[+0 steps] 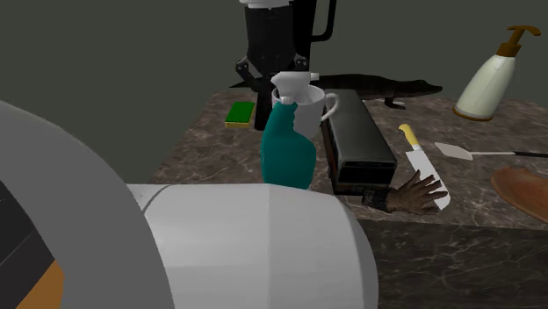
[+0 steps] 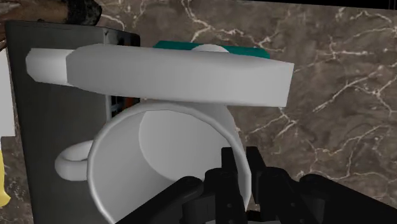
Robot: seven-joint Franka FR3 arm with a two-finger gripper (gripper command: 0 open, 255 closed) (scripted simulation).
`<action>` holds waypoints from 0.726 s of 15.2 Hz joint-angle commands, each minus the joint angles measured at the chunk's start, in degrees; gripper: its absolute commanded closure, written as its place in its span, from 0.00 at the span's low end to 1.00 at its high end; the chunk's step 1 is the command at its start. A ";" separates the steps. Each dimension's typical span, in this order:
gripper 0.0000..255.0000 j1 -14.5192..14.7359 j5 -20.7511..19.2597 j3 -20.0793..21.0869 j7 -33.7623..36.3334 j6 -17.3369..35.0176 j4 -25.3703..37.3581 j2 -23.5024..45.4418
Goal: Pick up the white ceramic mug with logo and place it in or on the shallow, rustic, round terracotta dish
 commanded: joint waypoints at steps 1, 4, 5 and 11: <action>1.00 -1.44 -1.43 -2.15 -2.63 -0.20 -0.06 -0.51; 1.00 -3.75 -3.75 -5.79 -7.00 -0.47 0.44 -0.76; 1.00 -4.48 -4.49 -7.01 -8.47 -0.51 0.75 -0.68; 1.00 -8.14 -8.27 -14.48 -17.35 -0.31 4.05 1.50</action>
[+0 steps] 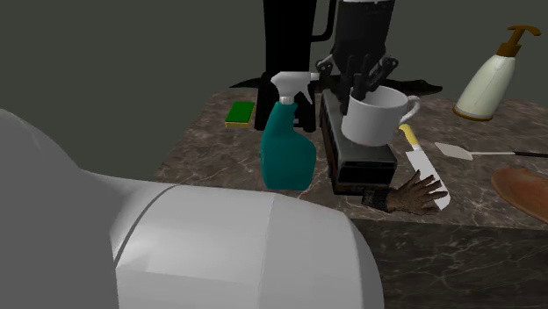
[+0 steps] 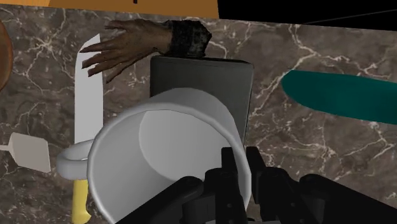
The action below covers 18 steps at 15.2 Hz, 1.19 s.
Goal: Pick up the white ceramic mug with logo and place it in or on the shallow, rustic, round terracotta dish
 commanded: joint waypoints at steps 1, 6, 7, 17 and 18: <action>1.00 -1.03 -1.16 -2.63 -3.04 0.62 1.02 1.15; 1.00 -2.56 -2.64 -9.10 -10.64 1.31 5.84 5.28; 1.00 -2.70 -2.72 -10.43 -12.20 1.48 6.98 6.30; 1.00 -1.24 2.35 -25.27 -29.91 3.14 21.38 20.49; 1.00 -0.89 3.74 -26.97 -32.08 3.25 23.12 22.48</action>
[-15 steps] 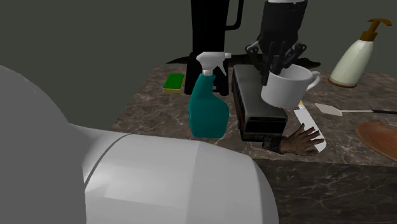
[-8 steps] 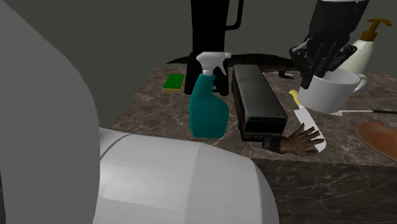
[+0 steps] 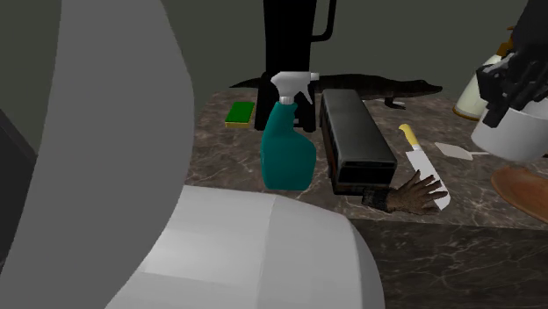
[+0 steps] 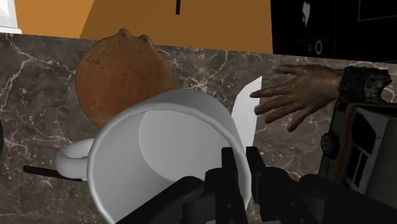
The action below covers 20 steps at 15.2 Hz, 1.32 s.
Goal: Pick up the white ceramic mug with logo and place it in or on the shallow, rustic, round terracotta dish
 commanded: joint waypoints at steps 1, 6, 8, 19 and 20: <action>1.00 0.79 3.09 -3.66 -4.88 0.22 3.89 4.43; 1.00 0.12 16.10 -11.25 -18.98 -0.70 14.11 18.66; 1.00 -3.49 23.10 -11.91 -25.39 -2.39 19.36 25.91; 1.00 -5.73 27.02 -9.66 -27.97 5.09 13.92 29.56; 1.00 -5.94 27.49 -9.44 -28.28 5.73 13.51 29.99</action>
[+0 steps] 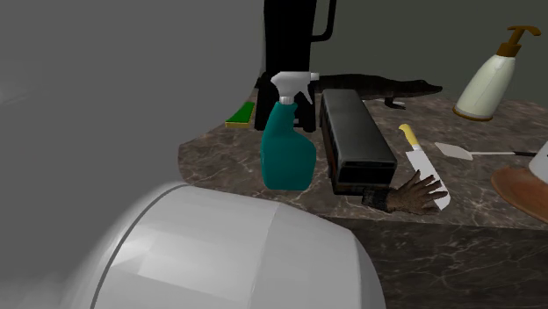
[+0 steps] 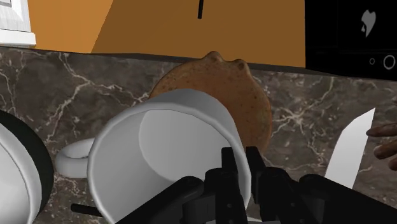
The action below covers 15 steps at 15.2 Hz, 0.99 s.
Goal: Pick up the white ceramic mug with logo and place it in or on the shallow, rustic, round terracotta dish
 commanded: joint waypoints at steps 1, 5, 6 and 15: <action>1.00 -0.52 1.10 0.49 -0.70 1.28 -0.69 1.01; 1.00 -1.50 3.15 1.54 -2.03 3.77 -2.14 2.84; 1.00 -1.68 3.50 1.74 -2.26 4.17 -2.36 3.16; 0.00 -1.69 3.49 1.75 -2.26 4.17 -2.36 3.16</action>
